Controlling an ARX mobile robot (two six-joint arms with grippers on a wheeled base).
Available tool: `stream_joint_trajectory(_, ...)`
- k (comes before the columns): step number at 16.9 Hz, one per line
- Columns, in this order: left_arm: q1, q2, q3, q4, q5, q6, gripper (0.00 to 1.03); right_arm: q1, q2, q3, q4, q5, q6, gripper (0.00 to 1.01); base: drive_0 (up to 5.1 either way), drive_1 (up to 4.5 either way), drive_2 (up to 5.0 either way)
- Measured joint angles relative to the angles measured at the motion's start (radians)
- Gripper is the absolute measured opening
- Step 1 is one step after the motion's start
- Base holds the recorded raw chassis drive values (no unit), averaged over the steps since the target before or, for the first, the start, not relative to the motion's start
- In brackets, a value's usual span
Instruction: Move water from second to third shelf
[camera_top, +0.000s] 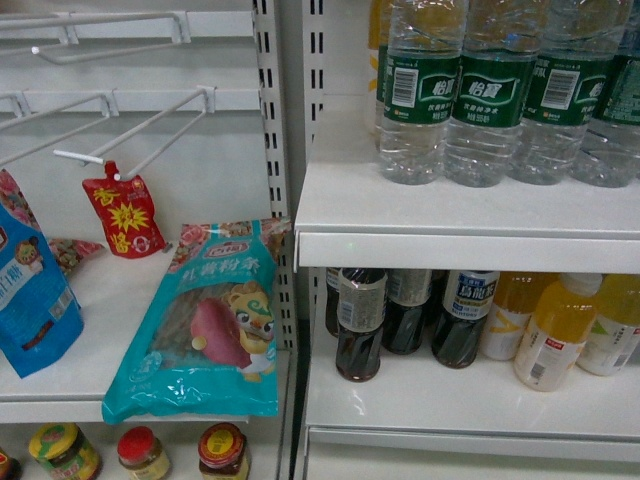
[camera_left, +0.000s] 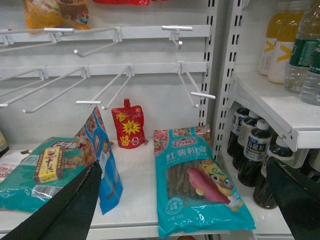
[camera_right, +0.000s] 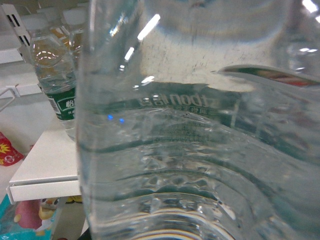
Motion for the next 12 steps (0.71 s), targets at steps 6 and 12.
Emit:
stream_joint_trajectory(6,0.0,0.0,0.0,0.0,0.001,0.0,0.98,-0.052,0.015,-0.011,0.093,-0.181,-0.001,0.42,0.0,0.0,0.0)
stream_joint_trajectory(12,0.0,0.0,0.0,0.0,0.002,0.0,0.98,-0.025,0.32,0.033,0.298,-0.214,-0.038,0.42,0.0,0.0,0.0)
